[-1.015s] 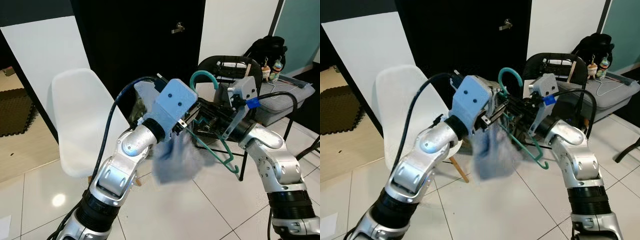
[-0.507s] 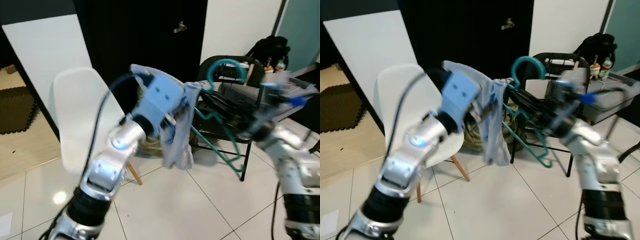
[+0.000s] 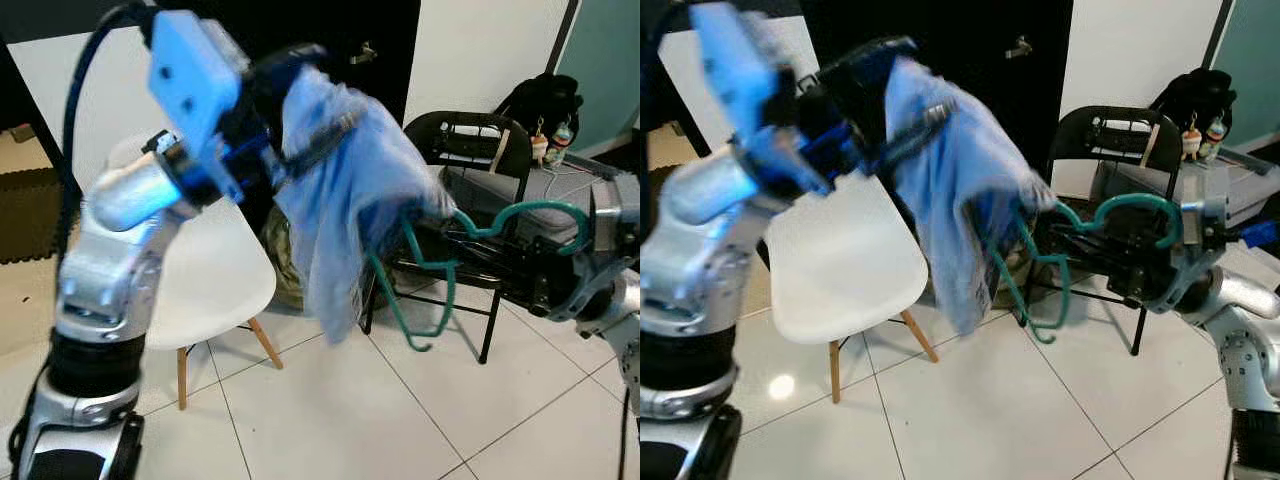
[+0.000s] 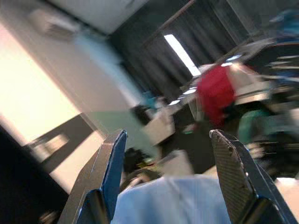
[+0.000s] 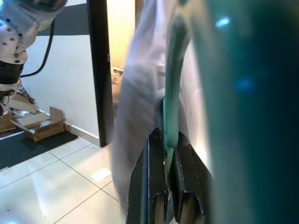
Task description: Hang hanger
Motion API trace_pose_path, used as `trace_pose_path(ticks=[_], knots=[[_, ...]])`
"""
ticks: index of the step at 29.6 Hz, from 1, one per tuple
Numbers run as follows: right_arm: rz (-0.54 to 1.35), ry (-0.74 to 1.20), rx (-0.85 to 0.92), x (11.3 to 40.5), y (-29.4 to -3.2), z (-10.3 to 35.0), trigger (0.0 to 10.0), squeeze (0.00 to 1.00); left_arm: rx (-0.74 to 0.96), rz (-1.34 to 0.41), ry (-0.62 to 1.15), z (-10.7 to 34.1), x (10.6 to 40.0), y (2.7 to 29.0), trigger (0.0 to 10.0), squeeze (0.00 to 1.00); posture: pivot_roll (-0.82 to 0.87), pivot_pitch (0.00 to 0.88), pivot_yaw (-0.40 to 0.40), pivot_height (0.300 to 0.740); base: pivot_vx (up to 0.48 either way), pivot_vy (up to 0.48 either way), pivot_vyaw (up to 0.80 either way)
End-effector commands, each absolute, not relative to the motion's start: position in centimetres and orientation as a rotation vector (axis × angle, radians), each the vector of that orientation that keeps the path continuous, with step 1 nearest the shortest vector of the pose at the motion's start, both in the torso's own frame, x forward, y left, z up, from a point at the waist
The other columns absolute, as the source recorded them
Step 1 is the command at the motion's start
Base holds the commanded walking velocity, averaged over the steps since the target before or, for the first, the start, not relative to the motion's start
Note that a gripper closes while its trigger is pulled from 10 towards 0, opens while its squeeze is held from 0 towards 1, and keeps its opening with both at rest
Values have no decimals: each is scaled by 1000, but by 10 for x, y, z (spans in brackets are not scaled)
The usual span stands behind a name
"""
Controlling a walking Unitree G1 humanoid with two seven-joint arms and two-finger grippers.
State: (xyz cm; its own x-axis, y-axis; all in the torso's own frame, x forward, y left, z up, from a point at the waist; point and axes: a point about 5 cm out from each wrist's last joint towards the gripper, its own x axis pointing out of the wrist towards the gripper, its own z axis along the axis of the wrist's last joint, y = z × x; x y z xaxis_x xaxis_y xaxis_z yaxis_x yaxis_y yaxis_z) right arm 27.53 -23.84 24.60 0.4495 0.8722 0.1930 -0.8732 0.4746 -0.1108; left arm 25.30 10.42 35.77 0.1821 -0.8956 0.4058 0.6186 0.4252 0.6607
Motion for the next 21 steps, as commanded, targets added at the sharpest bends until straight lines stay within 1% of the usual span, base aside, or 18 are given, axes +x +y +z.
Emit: trace_pose_path(ticks=[1,3,10,11,12,13,14,18,21], knots=[[1056,-261,-9,278,-239,249,10000,0,422,-1251,-762,342,247,102,10000,0,-4,0,33,740,0,0,0],[1041,-285,-2,279,-239,251,10000,0,440,-1328,-698,328,243,98,10000,0,-3,0,34,740,0,0,0],[1090,-280,9,278,-230,249,10000,0,463,-1293,-680,320,251,94,10000,0,-5,0,36,740,0,0,0],[1094,-241,-22,279,-228,245,10000,0,473,-1273,-689,322,253,95,10000,0,-5,0,35,740,0,0,0],[1081,-168,-100,283,-224,236,10000,0,478,-1250,-709,327,255,98,10000,0,-5,0,36,740,0,0,0],[1081,-168,-100,283,-224,236,10000,0,478,-1250,-709,327,255,98,10000,0,-5,0,36,740,0,0,0],[1080,-98,-179,285,-220,225,10000,0,487,-1203,-746,337,258,103,10000,0,-4,0,34,740,0,0,0],[1068,-86,-196,287,-221,223,10000,0,498,-1164,-777,346,260,108,10000,0,-1,0,33,740,0,0,0],[1032,-44,-272,289,-226,219,10000,0,533,-1132,-807,356,260,116,10000,0,0,0,33,740,0,0,0]])
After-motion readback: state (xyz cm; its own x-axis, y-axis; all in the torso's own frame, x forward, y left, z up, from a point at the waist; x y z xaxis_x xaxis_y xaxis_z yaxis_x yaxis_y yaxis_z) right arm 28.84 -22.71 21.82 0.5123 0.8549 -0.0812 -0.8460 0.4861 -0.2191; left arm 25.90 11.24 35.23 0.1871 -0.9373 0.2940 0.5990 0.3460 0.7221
